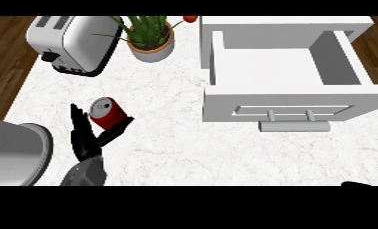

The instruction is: Pick up the can, place it into the drawer and close the drawer

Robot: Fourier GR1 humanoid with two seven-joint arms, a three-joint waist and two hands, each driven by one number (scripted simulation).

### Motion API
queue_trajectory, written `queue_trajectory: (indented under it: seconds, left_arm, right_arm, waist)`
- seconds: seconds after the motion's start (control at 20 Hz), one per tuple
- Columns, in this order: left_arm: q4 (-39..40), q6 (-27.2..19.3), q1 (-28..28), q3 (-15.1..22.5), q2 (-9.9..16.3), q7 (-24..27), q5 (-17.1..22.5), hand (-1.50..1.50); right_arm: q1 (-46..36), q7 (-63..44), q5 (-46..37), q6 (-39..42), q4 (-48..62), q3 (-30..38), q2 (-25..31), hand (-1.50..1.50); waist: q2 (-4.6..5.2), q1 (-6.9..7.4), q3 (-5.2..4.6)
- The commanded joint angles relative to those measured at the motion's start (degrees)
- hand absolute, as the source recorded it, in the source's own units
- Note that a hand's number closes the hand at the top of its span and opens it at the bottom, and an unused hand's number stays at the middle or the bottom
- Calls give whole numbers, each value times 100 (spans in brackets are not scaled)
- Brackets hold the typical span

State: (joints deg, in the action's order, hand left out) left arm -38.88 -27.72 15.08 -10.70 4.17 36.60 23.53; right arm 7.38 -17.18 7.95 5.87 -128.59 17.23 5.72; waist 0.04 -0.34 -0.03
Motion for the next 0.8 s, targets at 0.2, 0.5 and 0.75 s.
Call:
queue_trajectory:
  seconds: [0.2, 0.5, 0.75]
  left_arm:
    - [704, 896, 423, -51, 96, 346, 5, 150]
    - [1378, 1013, 1171, -253, 53, 640, 43, 150]
    - [1108, 1337, 1088, -162, 299, 478, 2, 150]
  right_arm:
    - [9, -174, 248, 90, -125, 245, 85, -150]
    - [-113, 60, 305, 203, 158, 462, 197, -150]
    - [39, 248, -349, 23, 8, -66, -237, -150]
  waist:
    - [1, -14, 0]
    - [7, -25, -1]
    - [-1, 3, 2]
